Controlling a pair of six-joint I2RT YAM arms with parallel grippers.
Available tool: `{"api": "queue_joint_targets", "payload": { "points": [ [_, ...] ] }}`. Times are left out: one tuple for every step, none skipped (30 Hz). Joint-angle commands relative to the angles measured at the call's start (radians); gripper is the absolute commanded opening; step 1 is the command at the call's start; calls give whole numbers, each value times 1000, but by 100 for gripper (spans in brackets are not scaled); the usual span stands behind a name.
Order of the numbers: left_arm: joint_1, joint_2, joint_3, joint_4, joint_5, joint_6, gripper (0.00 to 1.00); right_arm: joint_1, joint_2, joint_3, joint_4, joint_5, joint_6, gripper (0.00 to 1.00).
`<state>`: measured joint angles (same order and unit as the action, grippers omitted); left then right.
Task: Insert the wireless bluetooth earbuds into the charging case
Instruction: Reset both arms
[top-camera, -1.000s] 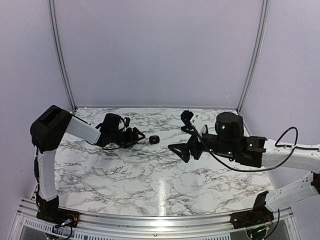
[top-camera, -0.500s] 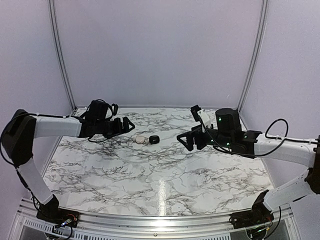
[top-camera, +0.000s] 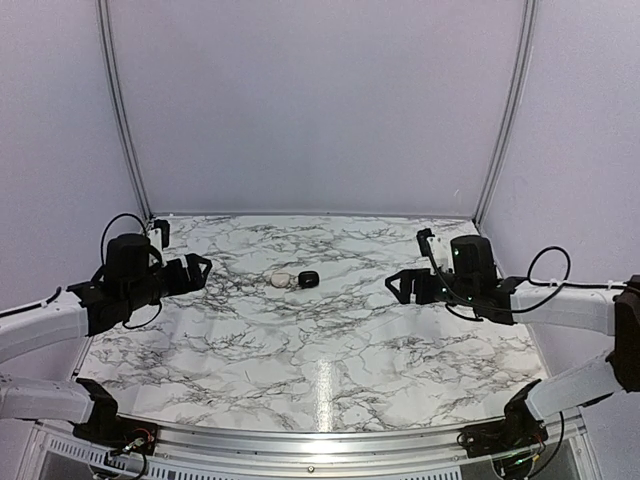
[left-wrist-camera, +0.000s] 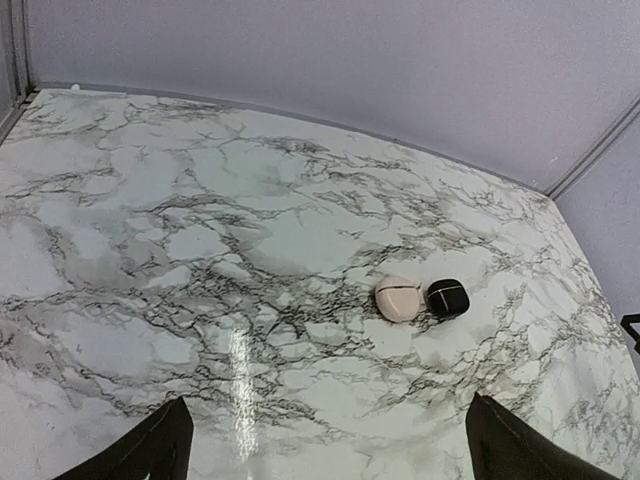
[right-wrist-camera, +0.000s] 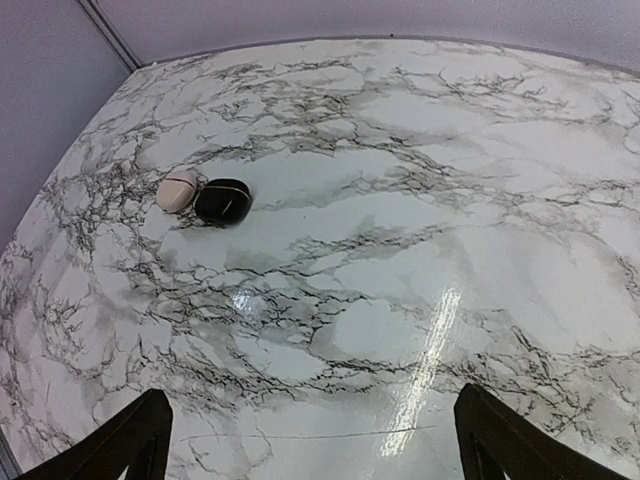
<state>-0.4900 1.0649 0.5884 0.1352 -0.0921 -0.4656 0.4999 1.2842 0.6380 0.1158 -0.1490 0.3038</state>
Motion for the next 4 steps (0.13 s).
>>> {"api": "queue_joint_targets", "payload": {
  "points": [
    [5, -65, -103, 47, -91, 11, 99, -22, -18, -31, 88, -4, 24, 99],
    [5, -66, -112, 46, -91, 10, 99, -23, -14, -39, 95, 2, 24, 99],
    [5, -64, -119, 45, -91, 9, 99, -23, -12, -47, 108, 5, 25, 98],
    [5, -62, -123, 43, -90, 10, 99, -23, -9, -55, 120, 6, 30, 99]
  ]
}}
